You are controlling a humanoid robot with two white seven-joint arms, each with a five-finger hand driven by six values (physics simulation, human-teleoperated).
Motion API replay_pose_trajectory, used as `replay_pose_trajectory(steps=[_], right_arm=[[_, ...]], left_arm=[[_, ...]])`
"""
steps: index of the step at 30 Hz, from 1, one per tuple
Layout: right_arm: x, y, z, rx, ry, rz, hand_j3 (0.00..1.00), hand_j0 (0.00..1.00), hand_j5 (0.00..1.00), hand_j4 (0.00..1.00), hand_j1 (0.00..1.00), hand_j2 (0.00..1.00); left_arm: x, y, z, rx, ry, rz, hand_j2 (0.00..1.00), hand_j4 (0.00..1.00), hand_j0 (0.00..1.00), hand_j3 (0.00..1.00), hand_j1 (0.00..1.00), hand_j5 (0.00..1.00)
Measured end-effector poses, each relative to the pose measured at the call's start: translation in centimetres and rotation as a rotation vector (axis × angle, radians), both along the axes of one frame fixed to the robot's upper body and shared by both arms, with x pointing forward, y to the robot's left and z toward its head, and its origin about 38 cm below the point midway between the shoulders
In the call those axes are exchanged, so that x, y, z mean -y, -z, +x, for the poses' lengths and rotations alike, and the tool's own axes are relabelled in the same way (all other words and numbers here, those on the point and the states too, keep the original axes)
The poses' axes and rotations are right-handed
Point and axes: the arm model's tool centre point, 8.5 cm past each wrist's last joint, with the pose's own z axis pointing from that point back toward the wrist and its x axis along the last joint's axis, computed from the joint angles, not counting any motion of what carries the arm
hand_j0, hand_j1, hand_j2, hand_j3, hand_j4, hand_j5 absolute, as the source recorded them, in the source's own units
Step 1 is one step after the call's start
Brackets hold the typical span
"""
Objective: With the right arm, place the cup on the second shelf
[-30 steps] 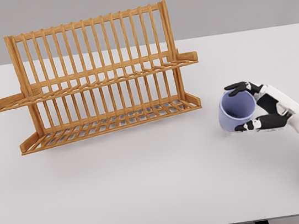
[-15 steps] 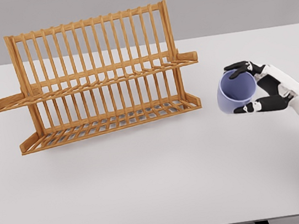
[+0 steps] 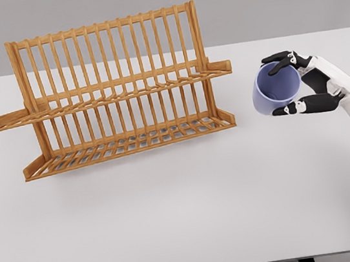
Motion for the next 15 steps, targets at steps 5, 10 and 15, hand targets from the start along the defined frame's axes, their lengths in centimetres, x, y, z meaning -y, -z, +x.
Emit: replay_pose_trajectory(steps=[5,10,15], right_arm=[[0.3,-0.9,0.4,0.019,0.001,-0.011,0.55,0.55,0.55,0.55,0.55,0.55],[0.3,-1.6,0.6,0.035,-0.001,-0.018,0.55,0.55,0.55,0.55,0.55,0.55],[0.2,-2.3,0.9,0.053,-0.004,-0.026,0.55,0.55,0.55,0.55,0.55,0.55]], left_arm=[[0.0,0.0,0.0,0.000,0.000,0.000,1.00,1.00,1.00,1.00,1.00,1.00],[0.0,0.0,0.0,0.000,0.000,0.000,1.00,1.00,1.00,1.00,1.00,1.00],[0.0,0.0,0.0,0.000,0.000,0.000,1.00,1.00,1.00,1.00,1.00,1.00]])
